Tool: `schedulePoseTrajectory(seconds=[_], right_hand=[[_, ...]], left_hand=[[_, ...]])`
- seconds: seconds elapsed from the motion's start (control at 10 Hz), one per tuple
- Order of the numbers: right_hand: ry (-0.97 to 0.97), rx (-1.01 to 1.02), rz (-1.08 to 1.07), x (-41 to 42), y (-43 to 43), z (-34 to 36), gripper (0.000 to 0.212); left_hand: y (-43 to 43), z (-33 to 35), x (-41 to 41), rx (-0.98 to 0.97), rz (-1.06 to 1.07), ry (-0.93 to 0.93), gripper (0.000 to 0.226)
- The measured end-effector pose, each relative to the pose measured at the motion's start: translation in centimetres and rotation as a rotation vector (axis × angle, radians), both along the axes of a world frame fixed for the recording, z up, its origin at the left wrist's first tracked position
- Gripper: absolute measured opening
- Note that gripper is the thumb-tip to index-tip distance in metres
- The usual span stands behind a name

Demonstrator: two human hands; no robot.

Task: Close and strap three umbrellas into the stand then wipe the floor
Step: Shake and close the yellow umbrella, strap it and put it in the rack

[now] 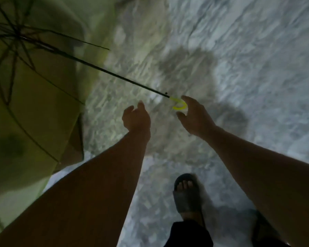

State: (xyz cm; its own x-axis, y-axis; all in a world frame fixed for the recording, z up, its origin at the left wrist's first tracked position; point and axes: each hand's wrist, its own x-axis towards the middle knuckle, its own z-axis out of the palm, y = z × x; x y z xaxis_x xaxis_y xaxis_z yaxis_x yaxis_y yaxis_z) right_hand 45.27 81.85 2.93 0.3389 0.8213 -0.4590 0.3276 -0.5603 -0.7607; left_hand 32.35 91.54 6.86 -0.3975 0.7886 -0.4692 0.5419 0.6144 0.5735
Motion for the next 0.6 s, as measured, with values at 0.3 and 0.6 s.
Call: schedulePoseTrajectory(seconds=[0.3, 0.6], right_hand=[[0.022, -0.024, 0.080, -1.3, 7.9, -10.0, 0.061], [-0.032, 0.014, -0.093, -5.0, 5.6, -7.0, 0.046]], left_hand=[[6.9, -5.7, 3.0, -0.029, 0.017, -0.296, 0.060], [6.7, -1.7, 1.5, -0.086, 0.032, -0.431, 0.009]])
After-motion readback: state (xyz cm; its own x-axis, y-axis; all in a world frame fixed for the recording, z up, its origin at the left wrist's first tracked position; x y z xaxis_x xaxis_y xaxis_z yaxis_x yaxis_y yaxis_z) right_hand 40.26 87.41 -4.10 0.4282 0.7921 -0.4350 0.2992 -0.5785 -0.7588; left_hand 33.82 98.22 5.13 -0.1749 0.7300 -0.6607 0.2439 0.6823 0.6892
